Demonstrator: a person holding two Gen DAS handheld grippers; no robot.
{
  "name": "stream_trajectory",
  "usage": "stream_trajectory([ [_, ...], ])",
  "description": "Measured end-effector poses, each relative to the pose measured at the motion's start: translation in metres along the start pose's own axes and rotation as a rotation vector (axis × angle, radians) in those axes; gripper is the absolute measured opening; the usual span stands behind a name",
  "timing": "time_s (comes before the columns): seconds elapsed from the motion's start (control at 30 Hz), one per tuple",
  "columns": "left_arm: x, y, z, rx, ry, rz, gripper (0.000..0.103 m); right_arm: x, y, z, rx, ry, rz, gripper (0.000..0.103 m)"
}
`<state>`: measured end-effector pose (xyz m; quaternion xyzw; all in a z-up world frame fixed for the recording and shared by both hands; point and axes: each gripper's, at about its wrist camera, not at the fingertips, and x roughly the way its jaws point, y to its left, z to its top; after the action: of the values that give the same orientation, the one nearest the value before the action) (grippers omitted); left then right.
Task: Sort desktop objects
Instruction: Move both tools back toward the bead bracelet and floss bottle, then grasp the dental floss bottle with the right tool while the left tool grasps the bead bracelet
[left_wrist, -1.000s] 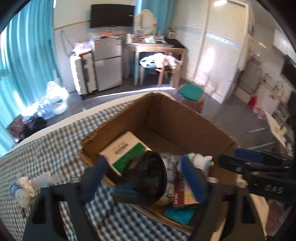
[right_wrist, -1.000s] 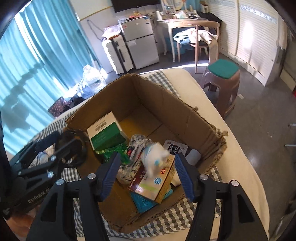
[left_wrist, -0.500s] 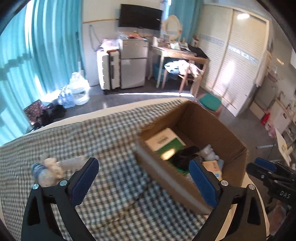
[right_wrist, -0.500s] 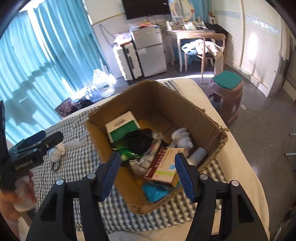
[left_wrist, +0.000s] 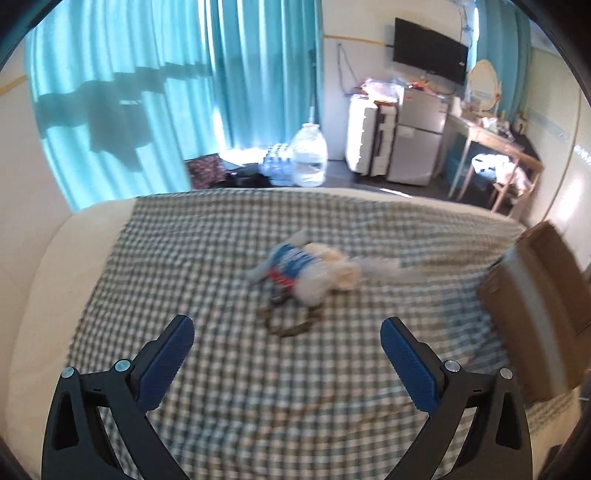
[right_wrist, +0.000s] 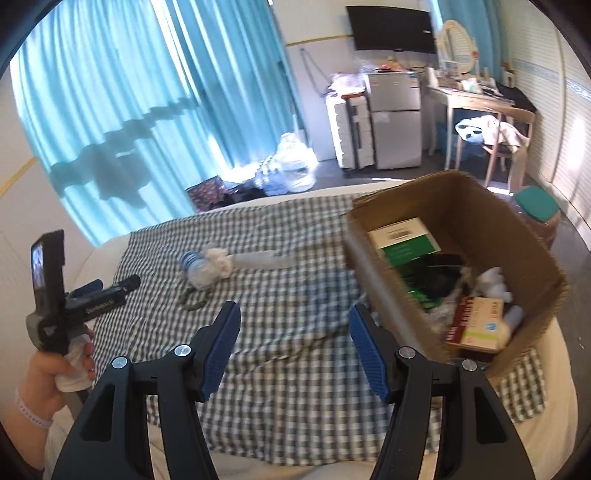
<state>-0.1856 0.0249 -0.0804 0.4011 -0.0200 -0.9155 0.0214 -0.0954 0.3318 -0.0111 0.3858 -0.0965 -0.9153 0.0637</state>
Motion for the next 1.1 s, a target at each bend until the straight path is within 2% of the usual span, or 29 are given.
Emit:
stream_trajectory([
  [0.13, 0.019, 0.009, -0.034, 0.04, 0.002, 0.021, 0.103, 0.023, 0.025, -0.008, -0.026, 0.022, 0.032, 0.061],
  [0.3, 0.051, 0.007, -0.052, 0.031, 0.026, -0.01, 0.103, 0.052, 0.036, -0.016, -0.001, 0.046, 0.069, 0.062],
  [0.6, 0.132, -0.009, -0.04, -0.007, 0.092, -0.075, 0.103, 0.123, 0.031, -0.022, 0.023, 0.133, 0.044, 0.062],
  [0.77, 0.185, -0.018, -0.042, 0.034, 0.145, -0.057, 0.103, 0.167, 0.029, -0.012, 0.037, 0.183, 0.045, 0.062],
  [0.83, 0.206, -0.017, -0.042, 0.046, 0.177, -0.006, 0.103, 0.183, 0.035, -0.008, 0.016, 0.199, 0.042, 0.062],
  [1.0, 0.222, 0.014, -0.037, -0.078, 0.158, 0.018, 0.103, 0.211, 0.057, 0.001, -0.031, 0.22, 0.051, 0.062],
  [1.07, 0.221, 0.025, -0.04, -0.083, 0.133, -0.013, 0.092, 0.221, 0.069, 0.004, -0.04, 0.221, 0.062, 0.062],
  [1.1, 0.218, 0.029, -0.041, -0.06, 0.113, -0.026, 0.078, 0.226, 0.076, 0.006, -0.047, 0.22, 0.069, 0.062],
])
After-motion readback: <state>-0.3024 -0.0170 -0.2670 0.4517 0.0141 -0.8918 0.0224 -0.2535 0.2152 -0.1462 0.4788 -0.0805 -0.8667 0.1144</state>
